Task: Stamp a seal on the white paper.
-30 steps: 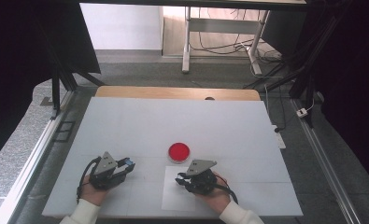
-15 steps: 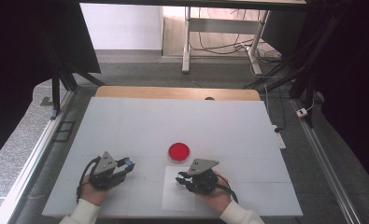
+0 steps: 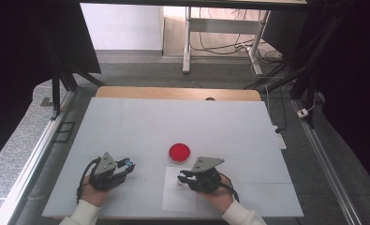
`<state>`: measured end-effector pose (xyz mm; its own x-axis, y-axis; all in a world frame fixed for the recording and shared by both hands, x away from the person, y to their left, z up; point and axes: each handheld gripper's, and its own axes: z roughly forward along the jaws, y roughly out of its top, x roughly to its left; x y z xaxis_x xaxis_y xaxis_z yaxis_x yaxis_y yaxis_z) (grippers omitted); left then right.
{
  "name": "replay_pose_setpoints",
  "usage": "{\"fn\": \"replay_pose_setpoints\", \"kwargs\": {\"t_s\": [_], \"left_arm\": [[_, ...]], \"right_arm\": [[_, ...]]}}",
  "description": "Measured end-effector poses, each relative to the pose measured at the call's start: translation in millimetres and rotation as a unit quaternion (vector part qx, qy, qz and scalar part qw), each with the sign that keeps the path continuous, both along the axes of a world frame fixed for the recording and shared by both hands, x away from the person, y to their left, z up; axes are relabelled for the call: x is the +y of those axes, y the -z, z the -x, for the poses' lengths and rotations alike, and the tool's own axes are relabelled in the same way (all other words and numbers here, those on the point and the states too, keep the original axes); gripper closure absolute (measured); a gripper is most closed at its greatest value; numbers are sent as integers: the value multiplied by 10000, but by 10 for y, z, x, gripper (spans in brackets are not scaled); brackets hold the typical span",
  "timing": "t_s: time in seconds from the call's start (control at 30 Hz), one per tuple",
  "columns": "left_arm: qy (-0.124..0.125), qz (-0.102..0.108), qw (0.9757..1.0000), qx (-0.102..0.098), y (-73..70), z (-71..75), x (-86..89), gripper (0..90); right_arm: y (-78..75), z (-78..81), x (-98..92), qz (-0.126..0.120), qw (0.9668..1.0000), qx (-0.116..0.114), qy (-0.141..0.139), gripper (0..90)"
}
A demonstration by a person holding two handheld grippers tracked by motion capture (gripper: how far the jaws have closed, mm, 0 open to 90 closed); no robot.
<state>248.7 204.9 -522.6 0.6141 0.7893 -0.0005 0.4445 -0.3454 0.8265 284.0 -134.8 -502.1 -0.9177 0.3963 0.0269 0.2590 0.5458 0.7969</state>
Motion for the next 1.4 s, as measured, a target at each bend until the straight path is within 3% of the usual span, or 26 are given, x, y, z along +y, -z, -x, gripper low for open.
{"fn": "replay_pose_setpoints", "kwargs": {"t_s": [0.5,0.87,1.13,1.4], "left_arm": [[7,-1,10000,7,2,-3,-3,643],[15,-5,10000,24,5,-7,-5,643],[9,-15,10000,26,7,-8,-7,643],[0,-18,10000,24,7,-7,-8,643]], "right_arm": [[-100,-31,-77,-354,9993,-12,126,754],[-219,-55,-172,-678,9970,-100,355,754],[-325,-82,-257,-994,9936,-189,507,754],[-377,-119,-334,-1243,9898,-139,674,753]]}}
